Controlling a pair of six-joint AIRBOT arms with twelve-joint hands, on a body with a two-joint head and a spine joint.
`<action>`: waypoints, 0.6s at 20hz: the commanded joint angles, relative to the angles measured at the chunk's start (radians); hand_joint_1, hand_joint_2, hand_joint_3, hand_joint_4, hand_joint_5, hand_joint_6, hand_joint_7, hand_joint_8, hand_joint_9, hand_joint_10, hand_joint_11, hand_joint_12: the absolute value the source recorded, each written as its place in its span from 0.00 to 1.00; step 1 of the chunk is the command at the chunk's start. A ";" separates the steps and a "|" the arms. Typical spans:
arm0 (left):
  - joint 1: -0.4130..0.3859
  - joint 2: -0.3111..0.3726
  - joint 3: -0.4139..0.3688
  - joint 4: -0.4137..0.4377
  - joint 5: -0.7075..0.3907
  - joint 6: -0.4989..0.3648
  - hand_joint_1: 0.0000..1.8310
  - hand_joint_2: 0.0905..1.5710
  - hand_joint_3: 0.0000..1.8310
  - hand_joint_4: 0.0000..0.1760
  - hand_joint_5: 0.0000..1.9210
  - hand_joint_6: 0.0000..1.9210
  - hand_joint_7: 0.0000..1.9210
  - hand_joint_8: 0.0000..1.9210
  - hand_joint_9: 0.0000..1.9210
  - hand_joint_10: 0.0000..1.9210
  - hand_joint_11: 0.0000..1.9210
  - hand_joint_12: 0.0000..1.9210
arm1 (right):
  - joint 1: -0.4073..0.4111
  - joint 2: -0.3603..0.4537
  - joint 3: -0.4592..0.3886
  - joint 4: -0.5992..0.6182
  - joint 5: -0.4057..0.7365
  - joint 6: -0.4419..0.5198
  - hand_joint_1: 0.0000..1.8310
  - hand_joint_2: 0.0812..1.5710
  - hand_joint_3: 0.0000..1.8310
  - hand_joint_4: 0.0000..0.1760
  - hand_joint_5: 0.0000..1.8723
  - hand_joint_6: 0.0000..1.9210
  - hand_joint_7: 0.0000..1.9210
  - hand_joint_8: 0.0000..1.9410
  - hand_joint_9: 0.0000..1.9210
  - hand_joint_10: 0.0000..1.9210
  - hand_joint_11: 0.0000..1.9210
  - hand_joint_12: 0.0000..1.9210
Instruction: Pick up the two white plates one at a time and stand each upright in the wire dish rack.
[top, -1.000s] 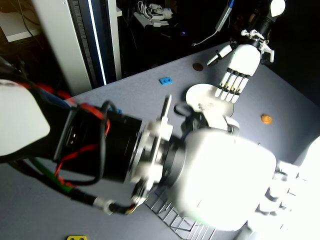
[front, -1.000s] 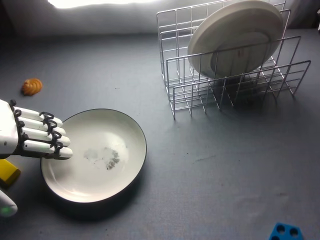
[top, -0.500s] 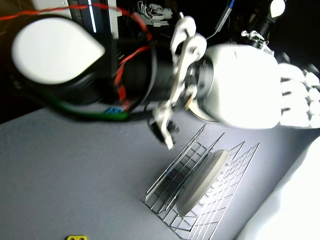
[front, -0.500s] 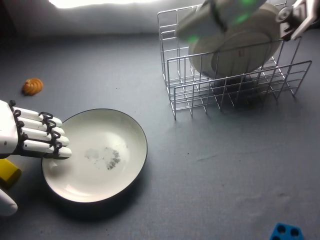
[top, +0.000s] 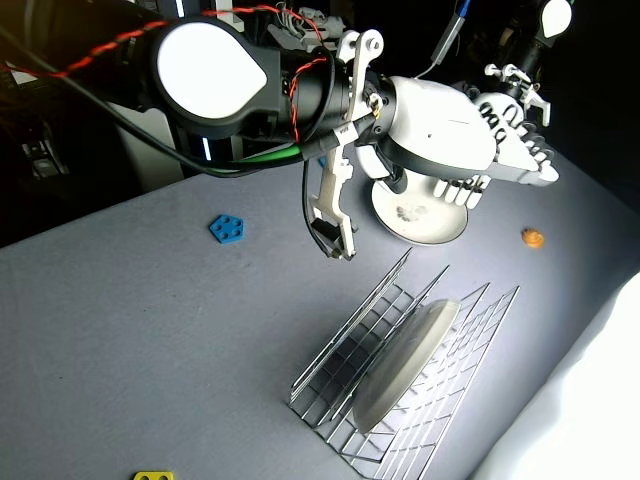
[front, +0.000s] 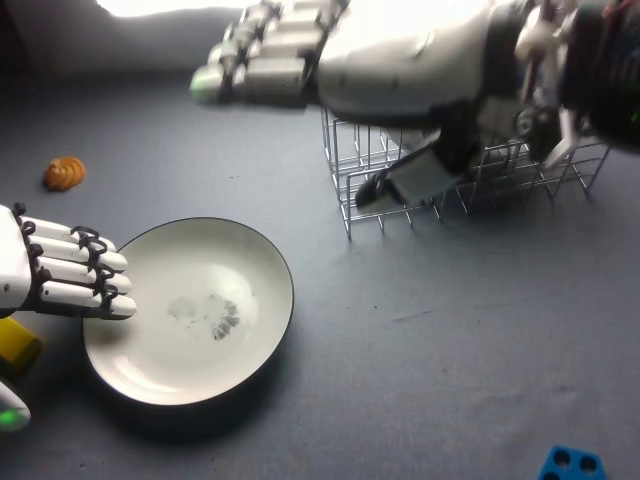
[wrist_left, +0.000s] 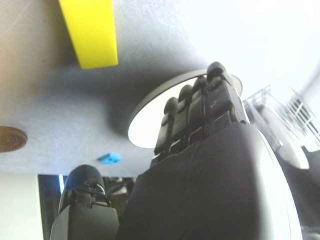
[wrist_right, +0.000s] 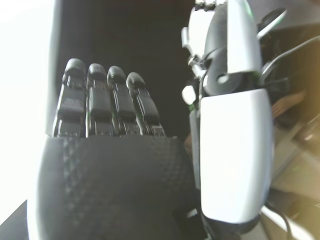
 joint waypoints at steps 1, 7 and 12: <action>0.008 -0.003 0.007 -0.029 -0.005 -0.003 0.00 0.66 0.00 0.00 0.00 0.00 0.00 0.00 0.00 0.00 0.00 0.00 | 0.010 -0.001 -0.002 0.030 0.079 -0.020 0.65 0.60 0.01 0.00 0.00 0.00 0.00 0.00 0.00 0.00 0.00 0.00; 0.051 -0.017 0.011 -0.029 0.003 -0.009 0.00 0.66 0.00 0.00 0.00 0.00 0.00 0.00 0.00 0.00 0.00 0.00 | -0.042 -0.057 -0.026 0.084 0.061 -0.197 0.62 0.59 0.00 0.00 0.00 0.00 0.00 0.00 0.00 0.00 0.01 0.00; 0.093 -0.024 0.012 -0.029 0.003 -0.016 0.00 0.66 0.00 0.00 0.00 0.00 0.00 0.00 0.00 0.00 0.00 0.00 | -0.072 -0.083 -0.026 0.084 0.025 -0.233 0.63 0.59 0.00 0.00 0.00 0.00 0.00 0.00 0.00 0.00 0.01 0.01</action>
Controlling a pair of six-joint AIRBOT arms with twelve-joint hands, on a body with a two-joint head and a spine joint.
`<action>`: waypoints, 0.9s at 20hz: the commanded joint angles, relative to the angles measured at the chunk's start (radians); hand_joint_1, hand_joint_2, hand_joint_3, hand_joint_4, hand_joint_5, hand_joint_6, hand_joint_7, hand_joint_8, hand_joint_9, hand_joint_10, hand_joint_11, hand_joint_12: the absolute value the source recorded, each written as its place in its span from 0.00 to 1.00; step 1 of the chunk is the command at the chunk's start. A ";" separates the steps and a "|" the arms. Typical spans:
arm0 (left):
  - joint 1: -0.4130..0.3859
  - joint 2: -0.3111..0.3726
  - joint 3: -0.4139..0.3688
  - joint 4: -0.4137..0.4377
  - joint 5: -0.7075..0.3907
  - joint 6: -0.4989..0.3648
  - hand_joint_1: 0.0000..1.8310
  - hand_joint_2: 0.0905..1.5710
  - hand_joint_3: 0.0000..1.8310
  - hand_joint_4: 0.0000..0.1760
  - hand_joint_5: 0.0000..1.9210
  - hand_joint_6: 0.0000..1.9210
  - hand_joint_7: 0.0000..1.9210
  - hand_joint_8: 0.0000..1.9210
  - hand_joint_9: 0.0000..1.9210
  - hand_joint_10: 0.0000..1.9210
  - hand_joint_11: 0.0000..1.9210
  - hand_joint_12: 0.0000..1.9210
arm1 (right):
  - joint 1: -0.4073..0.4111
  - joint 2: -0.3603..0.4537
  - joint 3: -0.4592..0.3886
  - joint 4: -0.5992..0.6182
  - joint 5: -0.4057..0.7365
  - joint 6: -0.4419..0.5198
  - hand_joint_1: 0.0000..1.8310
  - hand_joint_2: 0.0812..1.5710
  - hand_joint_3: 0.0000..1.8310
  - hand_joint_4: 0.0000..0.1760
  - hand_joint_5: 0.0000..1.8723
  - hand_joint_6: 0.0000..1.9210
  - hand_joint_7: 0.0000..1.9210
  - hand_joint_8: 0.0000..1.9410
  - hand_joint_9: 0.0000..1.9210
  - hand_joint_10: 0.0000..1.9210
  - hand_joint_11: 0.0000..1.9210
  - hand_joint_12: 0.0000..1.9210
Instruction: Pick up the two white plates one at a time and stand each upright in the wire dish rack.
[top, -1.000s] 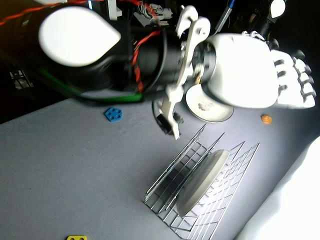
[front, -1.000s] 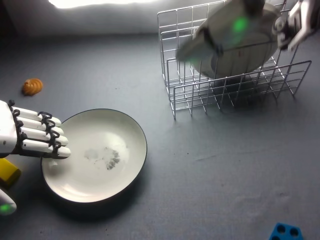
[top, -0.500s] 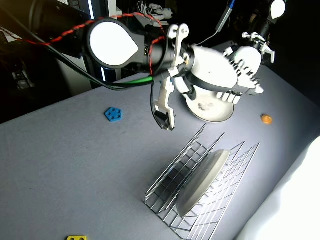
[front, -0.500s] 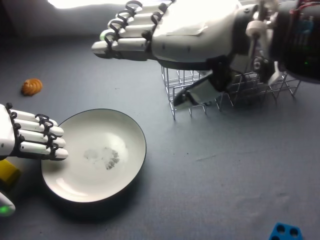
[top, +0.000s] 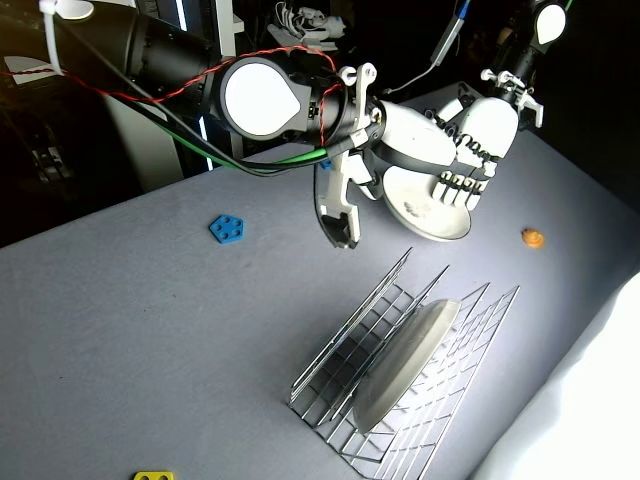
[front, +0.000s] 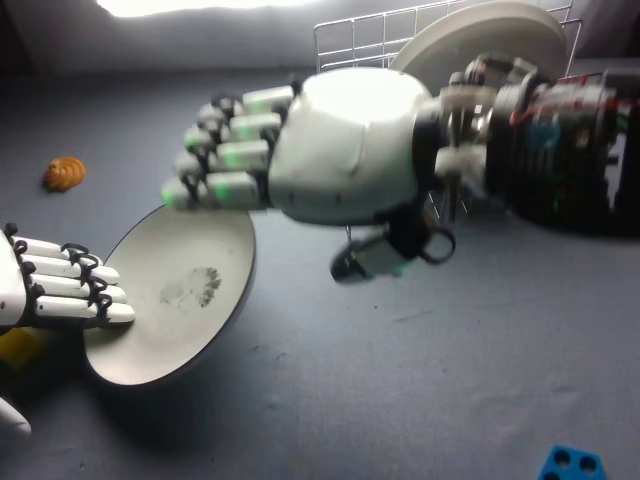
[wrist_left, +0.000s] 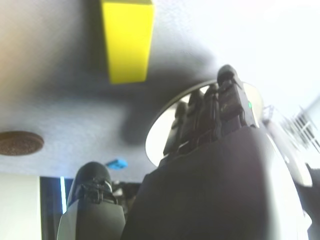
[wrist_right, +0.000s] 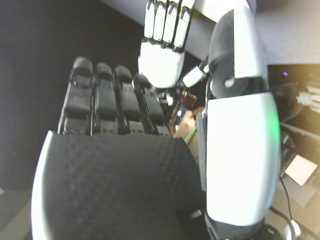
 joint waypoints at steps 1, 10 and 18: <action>0.012 -0.007 0.001 0.003 -0.014 0.000 0.00 0.67 0.00 0.00 0.00 0.00 0.00 0.00 0.00 0.00 0.00 0.00 | 0.000 -0.002 -0.001 0.012 0.065 -0.011 0.61 0.59 0.00 0.00 0.00 0.00 0.00 0.00 0.00 0.00 0.01 0.01; 0.033 -0.016 0.006 -0.002 -0.014 -0.004 0.00 0.66 0.00 0.00 0.00 0.00 0.00 0.00 0.00 0.00 0.00 0.00 | -0.046 -0.066 0.020 0.018 0.058 -0.056 0.61 0.59 0.00 0.00 0.00 0.00 0.00 0.00 0.00 0.00 0.00 0.13; 0.038 -0.021 0.014 -0.013 -0.007 -0.007 0.00 0.65 0.00 0.00 0.00 0.00 0.00 0.00 0.00 0.00 0.00 0.00 | -0.061 -0.174 0.124 0.089 0.043 -0.056 0.60 0.59 0.00 0.00 0.00 0.00 0.00 0.00 0.00 0.00 0.00 0.14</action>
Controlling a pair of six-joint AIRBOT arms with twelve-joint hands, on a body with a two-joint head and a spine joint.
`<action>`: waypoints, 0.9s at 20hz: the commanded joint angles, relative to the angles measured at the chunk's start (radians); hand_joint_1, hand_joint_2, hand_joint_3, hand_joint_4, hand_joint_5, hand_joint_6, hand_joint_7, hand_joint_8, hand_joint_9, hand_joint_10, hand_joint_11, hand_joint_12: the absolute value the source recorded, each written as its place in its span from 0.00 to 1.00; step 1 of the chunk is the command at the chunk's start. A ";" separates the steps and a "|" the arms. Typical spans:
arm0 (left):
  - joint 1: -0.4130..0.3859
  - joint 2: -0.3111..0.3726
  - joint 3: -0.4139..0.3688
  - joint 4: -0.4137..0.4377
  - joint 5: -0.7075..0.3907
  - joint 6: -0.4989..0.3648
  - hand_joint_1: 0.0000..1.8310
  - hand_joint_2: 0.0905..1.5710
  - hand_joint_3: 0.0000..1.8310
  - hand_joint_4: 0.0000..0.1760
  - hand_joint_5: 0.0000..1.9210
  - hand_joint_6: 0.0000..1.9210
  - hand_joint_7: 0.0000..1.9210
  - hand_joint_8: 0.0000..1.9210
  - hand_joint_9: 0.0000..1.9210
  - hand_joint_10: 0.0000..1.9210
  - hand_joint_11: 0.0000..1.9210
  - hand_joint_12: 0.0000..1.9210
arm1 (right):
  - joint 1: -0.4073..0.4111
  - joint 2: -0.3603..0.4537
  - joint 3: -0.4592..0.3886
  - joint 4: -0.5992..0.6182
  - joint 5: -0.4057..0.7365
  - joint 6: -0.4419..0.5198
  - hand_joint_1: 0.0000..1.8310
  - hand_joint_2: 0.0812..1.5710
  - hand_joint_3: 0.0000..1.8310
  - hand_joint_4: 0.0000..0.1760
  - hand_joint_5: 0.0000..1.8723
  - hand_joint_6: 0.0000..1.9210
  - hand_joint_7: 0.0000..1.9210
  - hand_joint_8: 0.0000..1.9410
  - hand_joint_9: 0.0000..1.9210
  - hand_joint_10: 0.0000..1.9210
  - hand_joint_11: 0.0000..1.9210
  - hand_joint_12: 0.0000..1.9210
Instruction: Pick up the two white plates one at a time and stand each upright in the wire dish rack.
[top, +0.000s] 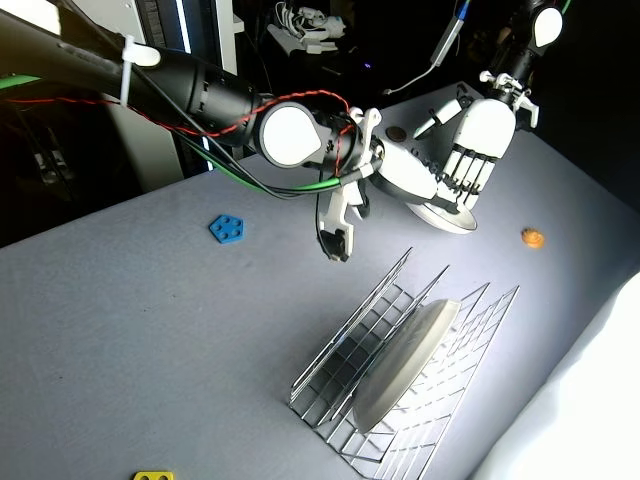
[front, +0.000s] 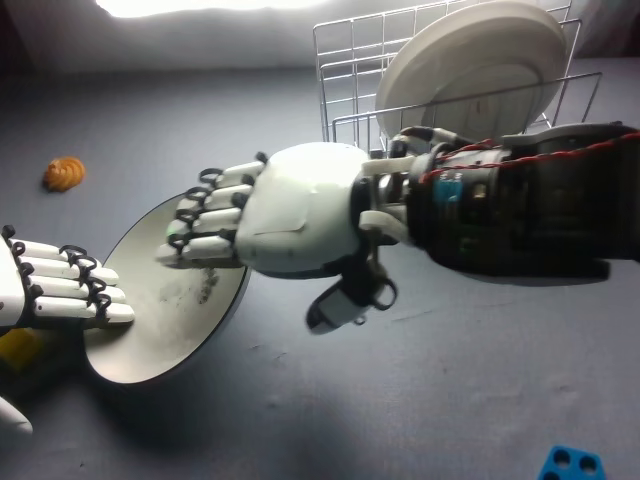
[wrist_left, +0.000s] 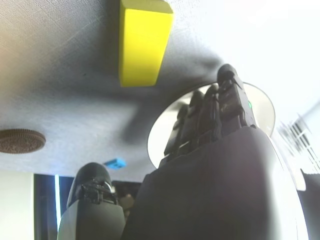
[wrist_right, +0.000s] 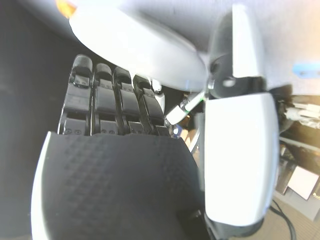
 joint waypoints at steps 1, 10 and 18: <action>0.006 -0.013 0.002 0.016 0.001 0.000 0.00 0.65 0.00 0.00 0.00 0.00 0.00 0.00 0.00 0.00 0.00 0.00 | 0.003 -0.004 0.002 0.014 0.108 -0.003 0.60 0.60 0.00 0.00 0.00 0.00 0.00 0.00 0.00 0.00 0.00 0.10; 0.010 -0.015 0.011 0.007 0.001 0.000 0.00 0.66 0.00 0.00 0.00 0.00 0.00 0.00 0.00 0.00 0.00 0.00 | -0.035 -0.100 0.071 0.135 0.156 -0.092 0.58 0.59 0.00 0.00 0.00 0.00 0.00 0.00 0.00 0.00 0.00 0.09; 0.012 -0.018 0.021 -0.002 0.001 0.000 0.00 0.66 0.00 0.00 0.00 0.00 0.00 0.00 0.00 0.00 0.00 0.00 | -0.031 -0.172 0.146 0.186 0.197 -0.111 0.56 0.58 0.00 0.00 0.00 0.00 0.00 0.00 0.00 0.00 0.00 0.25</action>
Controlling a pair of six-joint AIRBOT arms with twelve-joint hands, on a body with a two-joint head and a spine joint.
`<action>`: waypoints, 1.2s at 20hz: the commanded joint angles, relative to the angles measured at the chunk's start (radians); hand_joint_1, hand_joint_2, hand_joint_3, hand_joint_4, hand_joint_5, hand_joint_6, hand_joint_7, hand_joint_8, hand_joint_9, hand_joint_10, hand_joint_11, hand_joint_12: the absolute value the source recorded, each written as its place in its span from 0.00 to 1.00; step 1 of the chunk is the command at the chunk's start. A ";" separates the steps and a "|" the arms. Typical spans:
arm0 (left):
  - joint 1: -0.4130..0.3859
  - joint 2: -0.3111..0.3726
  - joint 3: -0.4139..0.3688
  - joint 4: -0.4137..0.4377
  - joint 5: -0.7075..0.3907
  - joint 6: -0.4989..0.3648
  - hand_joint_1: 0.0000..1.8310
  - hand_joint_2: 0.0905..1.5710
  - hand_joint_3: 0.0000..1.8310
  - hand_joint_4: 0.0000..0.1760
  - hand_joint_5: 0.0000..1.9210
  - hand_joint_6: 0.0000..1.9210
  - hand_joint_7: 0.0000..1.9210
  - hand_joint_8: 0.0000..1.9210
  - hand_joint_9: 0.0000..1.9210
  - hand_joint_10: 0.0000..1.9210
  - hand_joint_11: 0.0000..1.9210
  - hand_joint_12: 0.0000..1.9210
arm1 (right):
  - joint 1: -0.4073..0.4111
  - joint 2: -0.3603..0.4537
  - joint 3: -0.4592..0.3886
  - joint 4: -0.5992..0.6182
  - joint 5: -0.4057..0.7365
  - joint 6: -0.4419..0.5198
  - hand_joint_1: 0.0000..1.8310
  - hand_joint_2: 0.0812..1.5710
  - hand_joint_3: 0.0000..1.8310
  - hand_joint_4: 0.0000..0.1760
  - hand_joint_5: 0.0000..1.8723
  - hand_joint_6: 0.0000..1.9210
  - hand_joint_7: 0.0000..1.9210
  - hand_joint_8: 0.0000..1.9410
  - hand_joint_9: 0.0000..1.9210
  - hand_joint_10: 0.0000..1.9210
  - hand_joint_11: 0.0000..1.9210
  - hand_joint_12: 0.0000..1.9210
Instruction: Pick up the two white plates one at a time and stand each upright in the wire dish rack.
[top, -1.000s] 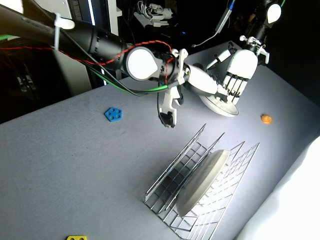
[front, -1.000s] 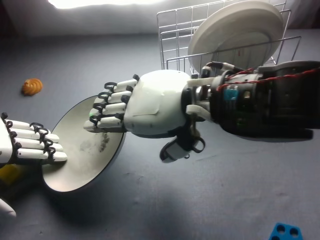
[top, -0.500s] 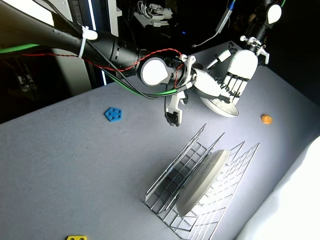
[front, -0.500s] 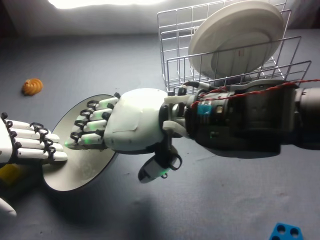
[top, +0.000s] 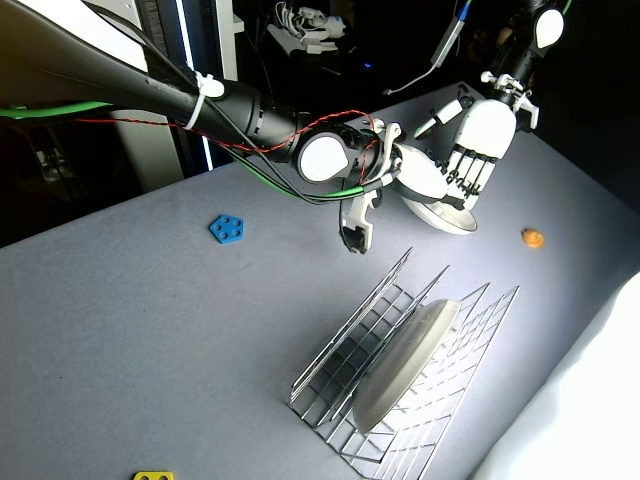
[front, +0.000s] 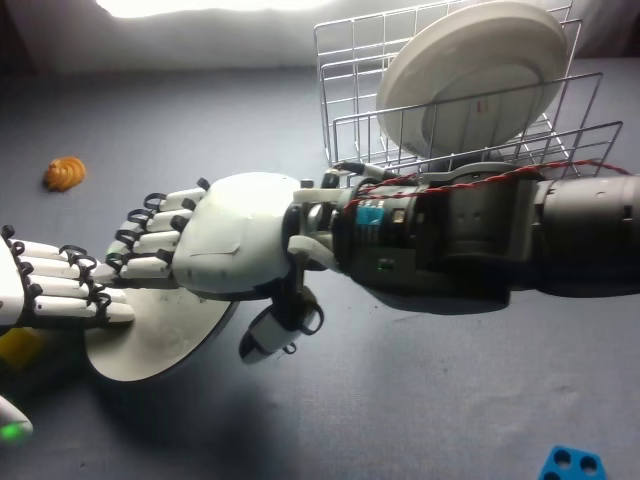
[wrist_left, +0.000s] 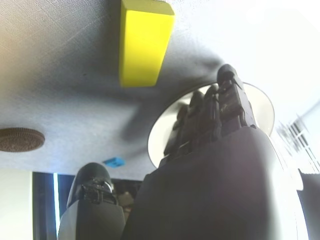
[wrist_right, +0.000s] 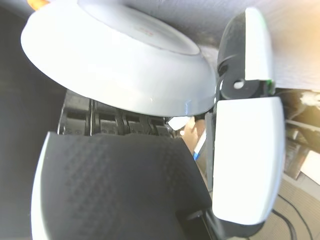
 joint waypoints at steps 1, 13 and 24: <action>0.006 -0.011 0.008 0.015 0.009 -0.001 0.00 0.66 0.00 0.00 0.00 0.00 0.00 0.00 0.00 0.00 0.00 0.00 | 0.008 -0.003 0.006 0.010 0.125 -0.010 0.58 0.59 0.00 0.00 0.00 0.00 0.00 0.00 0.00 0.00 0.00 0.25; 0.006 -0.014 0.012 0.013 0.009 -0.001 0.00 0.66 0.00 0.00 0.00 0.00 0.00 0.00 0.00 0.00 0.00 0.00 | 0.001 -0.023 0.030 0.010 0.167 -0.033 0.65 0.73 0.01 0.00 0.44 0.63 0.49 0.43 0.51 0.03 0.28 0.57; -0.102 0.020 -0.011 0.012 -0.019 -0.016 0.00 0.66 0.00 0.00 0.00 0.00 0.00 0.00 0.00 0.00 0.00 0.00 | 0.013 0.005 0.013 0.010 0.172 -0.033 0.76 0.66 0.00 0.00 0.54 0.48 0.57 0.43 0.54 0.47 0.44 0.55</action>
